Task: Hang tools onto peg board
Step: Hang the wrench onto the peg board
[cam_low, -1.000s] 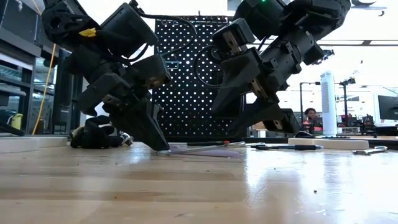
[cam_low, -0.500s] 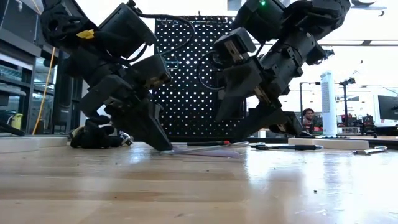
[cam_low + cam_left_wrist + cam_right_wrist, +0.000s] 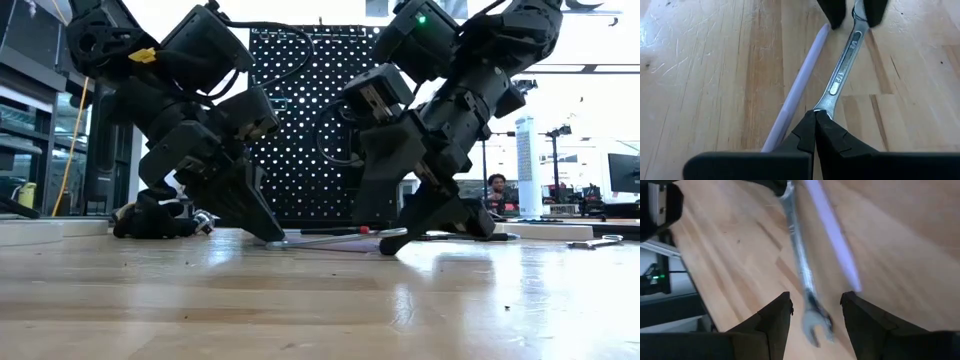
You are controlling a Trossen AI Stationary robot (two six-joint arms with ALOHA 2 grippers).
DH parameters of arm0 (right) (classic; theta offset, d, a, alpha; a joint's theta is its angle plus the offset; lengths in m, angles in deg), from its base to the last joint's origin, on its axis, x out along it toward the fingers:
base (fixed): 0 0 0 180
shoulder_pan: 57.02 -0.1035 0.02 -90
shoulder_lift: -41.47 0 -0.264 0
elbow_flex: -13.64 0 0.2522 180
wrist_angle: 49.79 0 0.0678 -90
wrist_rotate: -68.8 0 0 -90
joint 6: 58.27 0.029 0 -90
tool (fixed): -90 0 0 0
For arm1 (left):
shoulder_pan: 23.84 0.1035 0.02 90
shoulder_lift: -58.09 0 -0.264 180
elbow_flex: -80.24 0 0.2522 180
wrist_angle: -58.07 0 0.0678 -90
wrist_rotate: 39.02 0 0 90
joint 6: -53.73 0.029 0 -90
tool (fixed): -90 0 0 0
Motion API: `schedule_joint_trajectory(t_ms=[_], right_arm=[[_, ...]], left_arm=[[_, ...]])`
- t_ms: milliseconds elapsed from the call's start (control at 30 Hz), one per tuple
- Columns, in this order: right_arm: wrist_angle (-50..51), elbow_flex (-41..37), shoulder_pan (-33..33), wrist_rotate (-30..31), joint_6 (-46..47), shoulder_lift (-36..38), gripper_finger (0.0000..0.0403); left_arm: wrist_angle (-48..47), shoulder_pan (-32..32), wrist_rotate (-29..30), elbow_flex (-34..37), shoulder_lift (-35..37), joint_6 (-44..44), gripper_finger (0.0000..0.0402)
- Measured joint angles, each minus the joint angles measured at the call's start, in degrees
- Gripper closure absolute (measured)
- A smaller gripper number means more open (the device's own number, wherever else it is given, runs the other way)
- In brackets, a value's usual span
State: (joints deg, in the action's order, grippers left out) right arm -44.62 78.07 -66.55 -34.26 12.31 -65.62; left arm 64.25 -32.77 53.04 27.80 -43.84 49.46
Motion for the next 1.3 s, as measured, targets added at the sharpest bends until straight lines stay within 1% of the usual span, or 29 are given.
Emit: schedule_joint_trajectory(t_ms=[100, 300, 400, 467, 567, 733, 800, 1033, 1300], right_arm=[[-2.48, 0.02, -0.29, -0.16, 0.43, -0.95, 0.0231], [-2.87, 0.02, -0.27, -1.08, 0.15, -0.95, 0.0231], [-2.67, 0.00, -0.34, -0.98, 0.15, -0.95, 0.0243], [-2.42, 0.00, -0.54, -0.46, 0.14, -0.95, 0.0263], [-2.13, -0.02, -1.14, 0.62, 0.09, -0.97, 0.0304], [-1.86, -0.05, -2.15, 0.81, -0.95, -1.02, 0.0375], [-1.78, -0.07, -2.46, 0.81, -1.15, -1.02, 0.0395], [-1.50, -0.09, -2.70, 1.00, -1.46, -1.02, 0.0401], [-1.56, -0.09, -2.89, 1.05, -2.03, -1.02, 0.0402]], left_arm=[[0.20, 0.00, 0.00, -0.01, -0.01, -0.02, 0.0401], [1.67, -0.04, 0.01, -0.22, -1.42, -1.88, 0.0401], [2.65, -0.18, 0.01, -0.25, -2.06, -2.78, 0.0401], [4.11, -0.24, 0.00, -0.25, -2.57, -3.62, 0.0401], [4.48, -0.24, 0.22, -0.35, -2.60, -4.59, 0.0401], [3.31, -0.24, 0.73, -1.70, -2.70, -3.20, 0.0401], [3.24, -0.19, 1.47, -2.07, -2.71, -3.13, 0.0401], [3.18, -0.09, 3.02, -2.68, -2.71, -3.16, 0.0401], [3.24, -0.09, 3.13, -2.70, -2.54, -5.72, 0.0401]])
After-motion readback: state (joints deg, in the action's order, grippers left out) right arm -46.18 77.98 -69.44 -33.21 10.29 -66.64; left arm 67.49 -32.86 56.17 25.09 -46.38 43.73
